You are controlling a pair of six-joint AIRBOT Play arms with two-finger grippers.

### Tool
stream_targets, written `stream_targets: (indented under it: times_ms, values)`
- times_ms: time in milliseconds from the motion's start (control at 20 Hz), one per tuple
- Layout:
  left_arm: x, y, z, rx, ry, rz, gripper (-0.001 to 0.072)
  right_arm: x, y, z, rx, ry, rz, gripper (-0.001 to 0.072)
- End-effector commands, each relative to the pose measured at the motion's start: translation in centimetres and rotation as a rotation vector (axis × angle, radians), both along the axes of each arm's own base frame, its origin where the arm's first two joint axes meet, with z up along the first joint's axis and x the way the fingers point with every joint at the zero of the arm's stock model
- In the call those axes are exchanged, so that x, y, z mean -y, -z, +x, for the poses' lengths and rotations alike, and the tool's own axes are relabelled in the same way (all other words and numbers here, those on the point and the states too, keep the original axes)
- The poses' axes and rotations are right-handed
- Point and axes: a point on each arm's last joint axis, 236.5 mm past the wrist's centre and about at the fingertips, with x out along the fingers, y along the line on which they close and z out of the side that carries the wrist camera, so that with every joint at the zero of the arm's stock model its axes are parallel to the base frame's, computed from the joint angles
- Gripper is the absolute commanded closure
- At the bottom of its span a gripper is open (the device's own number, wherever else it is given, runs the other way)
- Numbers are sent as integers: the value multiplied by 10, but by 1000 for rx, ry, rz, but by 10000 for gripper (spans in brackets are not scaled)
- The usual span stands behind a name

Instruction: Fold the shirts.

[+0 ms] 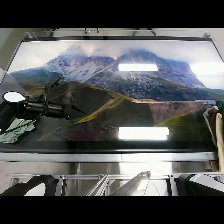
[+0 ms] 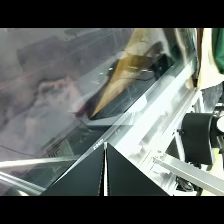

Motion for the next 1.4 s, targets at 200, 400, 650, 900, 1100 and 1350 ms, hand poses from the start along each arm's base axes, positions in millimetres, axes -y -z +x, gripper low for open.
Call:
stream_targets:
  times_ms: [200, 400, 650, 900, 1100, 1350]
  values:
    - [-10, -13, 6, -12, -44, -65, 687, -12, -39, -2, -51, 41, 107, 11]
    - [-33, -40, 16, 24, -98, -115, 688, -3, -114, 43, 61, 13, 6, 12]
    - [-70, -125, 38, 300, -162, -60, 688, -54, -172, 175, 499, -232, -33, 680]
    - [-103, -141, 36, 302, -284, -45, 679, -172, -177, 228, 573, -644, 34, 695]
    - [-87, -101, 16, 194, -287, -81, 680, -301, -166, 211, 743, -883, 83, 695]
    - [-22, -57, -55, 115, -125, -96, 680, -426, -124, 152, 1040, -1012, 258, 694]
